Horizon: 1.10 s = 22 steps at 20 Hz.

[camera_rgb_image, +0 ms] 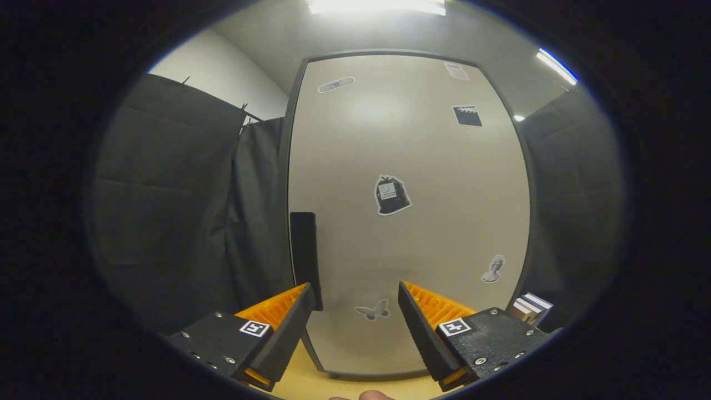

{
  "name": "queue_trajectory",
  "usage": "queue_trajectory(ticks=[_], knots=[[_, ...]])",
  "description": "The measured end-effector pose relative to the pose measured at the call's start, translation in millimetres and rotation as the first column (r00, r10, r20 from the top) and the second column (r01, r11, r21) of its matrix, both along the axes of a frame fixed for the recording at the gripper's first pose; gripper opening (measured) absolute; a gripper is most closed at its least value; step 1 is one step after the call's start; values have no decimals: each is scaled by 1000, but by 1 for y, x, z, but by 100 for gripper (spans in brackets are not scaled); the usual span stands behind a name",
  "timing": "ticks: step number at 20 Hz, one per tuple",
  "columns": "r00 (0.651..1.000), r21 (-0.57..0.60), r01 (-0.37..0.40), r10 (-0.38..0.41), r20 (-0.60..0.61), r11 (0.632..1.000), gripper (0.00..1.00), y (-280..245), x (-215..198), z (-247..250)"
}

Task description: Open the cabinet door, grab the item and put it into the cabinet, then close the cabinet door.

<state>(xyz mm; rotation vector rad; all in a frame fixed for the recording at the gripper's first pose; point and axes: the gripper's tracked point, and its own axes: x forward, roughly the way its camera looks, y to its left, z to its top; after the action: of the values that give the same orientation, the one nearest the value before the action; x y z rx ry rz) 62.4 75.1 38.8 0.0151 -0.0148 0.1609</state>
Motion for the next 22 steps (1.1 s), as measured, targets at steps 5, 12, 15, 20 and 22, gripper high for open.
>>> queue_trajectory(ticks=[5,12,15,20,22], knots=[[999,-14,-49,49,-16,999,94,41,22,-4],[996,-13,-6,5,-89,1000,63,51,45,-23],[996,-50,-35,31,-82,998,36,56,46,-24],[993,-62,-78,72,-91,995,29,56,41,-24],[992,-70,-94,87,-96,993,29,55,38,-24]])
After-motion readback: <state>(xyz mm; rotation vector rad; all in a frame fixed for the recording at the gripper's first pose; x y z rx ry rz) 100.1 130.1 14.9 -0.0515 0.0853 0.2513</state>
